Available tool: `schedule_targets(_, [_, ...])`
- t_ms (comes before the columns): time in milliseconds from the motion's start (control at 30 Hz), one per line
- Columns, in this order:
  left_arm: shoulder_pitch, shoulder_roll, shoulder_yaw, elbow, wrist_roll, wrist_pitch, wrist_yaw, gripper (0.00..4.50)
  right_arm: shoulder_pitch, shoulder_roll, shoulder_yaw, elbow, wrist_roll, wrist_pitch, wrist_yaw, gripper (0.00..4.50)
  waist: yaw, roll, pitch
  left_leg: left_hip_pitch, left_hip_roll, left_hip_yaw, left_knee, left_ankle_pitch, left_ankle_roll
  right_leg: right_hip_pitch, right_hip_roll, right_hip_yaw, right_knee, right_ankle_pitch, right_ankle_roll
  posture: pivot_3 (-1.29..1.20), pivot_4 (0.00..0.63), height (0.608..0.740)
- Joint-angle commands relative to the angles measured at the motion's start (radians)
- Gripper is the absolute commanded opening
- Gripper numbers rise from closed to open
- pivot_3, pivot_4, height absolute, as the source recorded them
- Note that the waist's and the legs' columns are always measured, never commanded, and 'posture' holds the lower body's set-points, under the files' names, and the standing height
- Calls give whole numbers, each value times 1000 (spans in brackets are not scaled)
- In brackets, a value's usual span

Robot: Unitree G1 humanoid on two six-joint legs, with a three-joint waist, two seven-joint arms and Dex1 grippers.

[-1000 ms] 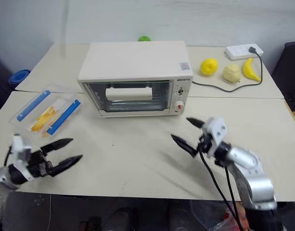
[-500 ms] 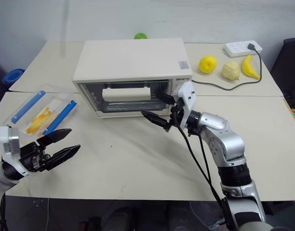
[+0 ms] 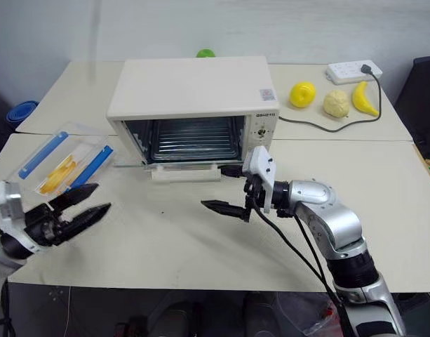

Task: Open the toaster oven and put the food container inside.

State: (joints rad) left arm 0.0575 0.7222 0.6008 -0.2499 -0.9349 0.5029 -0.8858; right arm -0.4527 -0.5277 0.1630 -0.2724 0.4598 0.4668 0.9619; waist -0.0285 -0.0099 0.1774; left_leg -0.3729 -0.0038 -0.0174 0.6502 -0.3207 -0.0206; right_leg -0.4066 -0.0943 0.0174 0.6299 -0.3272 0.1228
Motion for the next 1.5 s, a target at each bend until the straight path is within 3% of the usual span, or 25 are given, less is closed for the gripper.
schedule_targets(33, [-134, 29, 19, 83, 1, -19, 34, 2746, 11, -4, 6, -21, -32, -60, 7, 4500, 2, 0, 0, 0, -1, 0, 0, 0, 0, 0, 0, 0, 0, 0, 0, 0, 150, 740])
schedule_targets(233, [-353, 11, -180, 279, 193, -113, 0, 866, 28, 0, 4, -11, -57, -98, 1, 4500, 2, 0, 0, 0, -2, 0, 1, 1, 0, 0, 0, -2, 1, 0, 0, 0, 150, 740])
schedule_targets(333, [-431, -30, -219, 343, 219, -153, -20, 35, 32, 1, -1, -9, -63, -103, -6, 4500, 3, -1, 0, 0, -2, 1, 2, 1, 0, 0, 0, -10, 2, 0, 0, 0, 150, 740])
schedule_targets(467, [-422, -29, -207, 328, 192, -135, -78, 35, 31, 8, -41, -14, -36, -78, -34, 4500, -9, -2, 0, -2, -1, 3, 2, 0, 0, -3, 0, -10, 8, 0, 0, 0, 150, 740])
schedule_targets(700, [-237, 12, -88, 210, 116, -52, -97, 35, -77, 74, -114, 45, 19, -20, -108, 4500, -16, -2, 0, -1, 0, 1, 2, 0, -1, -4, -4, -11, 8, 0, 0, 0, 150, 740])
schedule_targets(1000, [-132, -18, -64, 136, 117, -45, -67, 35, -182, 135, -88, 125, 7, -49, -87, 4500, 2, -2, 0, -2, -1, 0, 3, 0, -1, -4, -6, -11, 7, 1, -1, 0, 150, 740])
schedule_targets(1133, [-134, -28, -58, 134, 108, -34, -36, 35, -169, 143, -66, 77, 30, -56, -40, 4500, 0, -2, 0, -2, -1, 0, 3, 0, -1, -4, -5, -11, 7, 1, -1, 0, 150, 740])
schedule_targets(1300, [-150, -2, -38, 182, 67, 37, -21, 35, -72, 69, 6, -11, -24, -97, 42, 4500, -3, -2, 0, -2, -1, 0, 1, 0, -1, -4, -4, -11, 7, 1, -1, 0, 150, 740])
schedule_targets(1500, [-341, -2, -133, 234, 109, 52, -17, 35, -19, 32, 38, 9, -100, -176, 57, 4500, 3, -3, 0, -2, -2, 0, 5, 0, -1, -3, -2, -12, 7, 1, -1, 0, 150, 740])
